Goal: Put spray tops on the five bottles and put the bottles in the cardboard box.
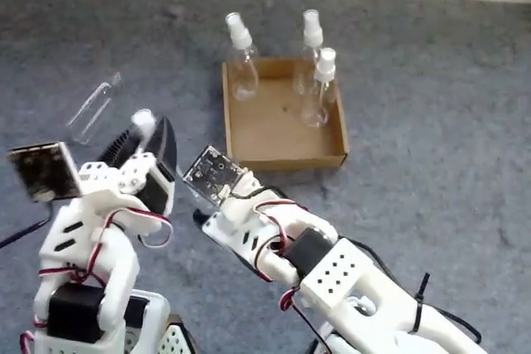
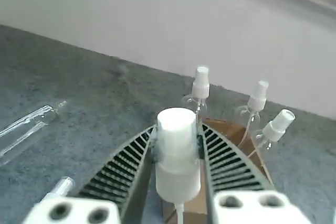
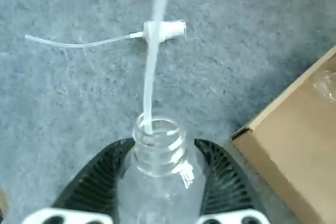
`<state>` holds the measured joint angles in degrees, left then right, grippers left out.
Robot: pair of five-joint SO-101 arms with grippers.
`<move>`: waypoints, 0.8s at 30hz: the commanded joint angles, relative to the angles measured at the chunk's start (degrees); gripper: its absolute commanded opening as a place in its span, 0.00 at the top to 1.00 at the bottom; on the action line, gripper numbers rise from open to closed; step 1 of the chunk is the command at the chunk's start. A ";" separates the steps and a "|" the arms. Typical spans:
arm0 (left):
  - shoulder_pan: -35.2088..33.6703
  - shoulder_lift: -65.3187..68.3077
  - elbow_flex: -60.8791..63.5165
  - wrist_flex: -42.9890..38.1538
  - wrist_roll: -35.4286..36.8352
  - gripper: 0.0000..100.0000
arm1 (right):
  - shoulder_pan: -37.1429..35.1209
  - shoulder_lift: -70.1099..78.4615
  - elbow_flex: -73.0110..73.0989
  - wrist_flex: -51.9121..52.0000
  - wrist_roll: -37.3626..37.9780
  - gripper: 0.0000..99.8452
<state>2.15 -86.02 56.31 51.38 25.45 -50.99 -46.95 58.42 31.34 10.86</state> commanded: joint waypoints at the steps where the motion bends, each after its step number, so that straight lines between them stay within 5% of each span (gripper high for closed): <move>1: 1.63 -0.40 0.57 -1.58 0.26 0.96 | 2.51 -1.98 -0.48 -8.84 -5.63 1.00; 10: 1.80 -0.40 5.49 -5.19 -1.14 0.96 | 3.30 -1.98 -0.66 -9.89 -8.88 1.00; 24: 11.82 -0.31 7.08 -4.84 -9.67 0.95 | 3.91 -11.91 -0.31 -9.54 -8.70 1.00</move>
<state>10.68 -86.64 62.64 47.34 18.33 -48.35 -53.45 58.51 23.08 2.59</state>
